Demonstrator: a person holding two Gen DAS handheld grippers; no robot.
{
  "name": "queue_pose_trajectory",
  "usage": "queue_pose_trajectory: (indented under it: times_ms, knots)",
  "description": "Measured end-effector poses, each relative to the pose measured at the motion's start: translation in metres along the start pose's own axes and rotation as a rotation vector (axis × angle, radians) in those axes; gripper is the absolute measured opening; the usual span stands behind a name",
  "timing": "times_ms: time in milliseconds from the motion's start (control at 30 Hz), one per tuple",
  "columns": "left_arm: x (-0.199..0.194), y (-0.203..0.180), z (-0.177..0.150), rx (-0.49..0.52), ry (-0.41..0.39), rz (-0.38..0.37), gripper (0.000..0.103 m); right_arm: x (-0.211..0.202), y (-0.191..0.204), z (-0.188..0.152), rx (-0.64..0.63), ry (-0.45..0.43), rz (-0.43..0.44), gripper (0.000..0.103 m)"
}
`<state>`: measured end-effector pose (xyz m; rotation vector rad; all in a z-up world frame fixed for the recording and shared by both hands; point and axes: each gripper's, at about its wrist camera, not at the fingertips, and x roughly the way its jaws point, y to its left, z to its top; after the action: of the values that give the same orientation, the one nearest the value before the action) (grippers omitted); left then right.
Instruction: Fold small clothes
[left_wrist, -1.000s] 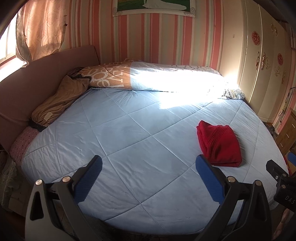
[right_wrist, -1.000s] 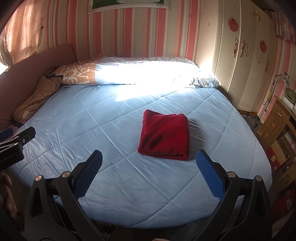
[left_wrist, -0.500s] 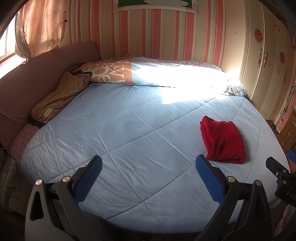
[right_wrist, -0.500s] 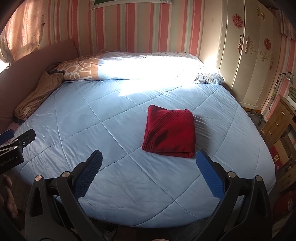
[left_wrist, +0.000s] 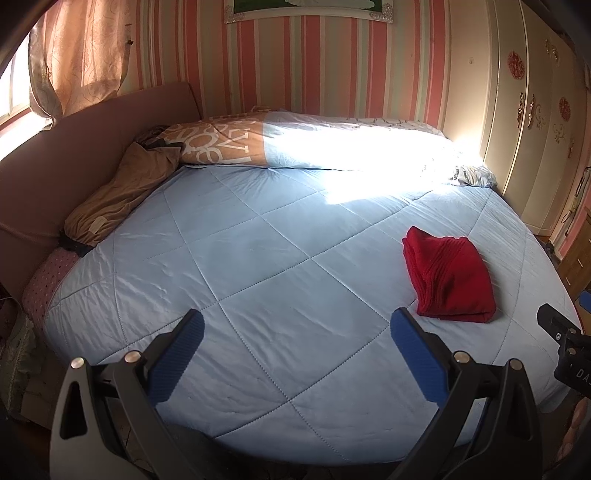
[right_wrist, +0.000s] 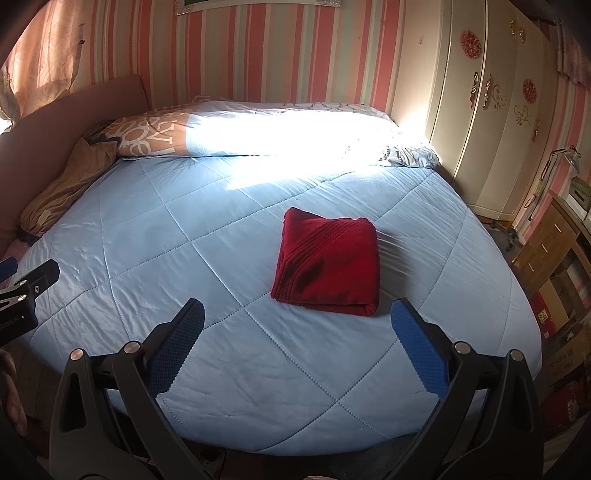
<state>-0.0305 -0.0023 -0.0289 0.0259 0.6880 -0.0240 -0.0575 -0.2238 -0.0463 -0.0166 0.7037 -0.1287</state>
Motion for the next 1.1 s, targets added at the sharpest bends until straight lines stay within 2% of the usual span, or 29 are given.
queue_pose_trajectory:
  times_ms: [1100]
  knots:
    - [-0.0032, -0.0017, -0.0027, 0.0, -0.007, -0.021, 0.101, 0.002, -0.0005, -0.0033, 0.0, 0.001, 0.007, 0.1]
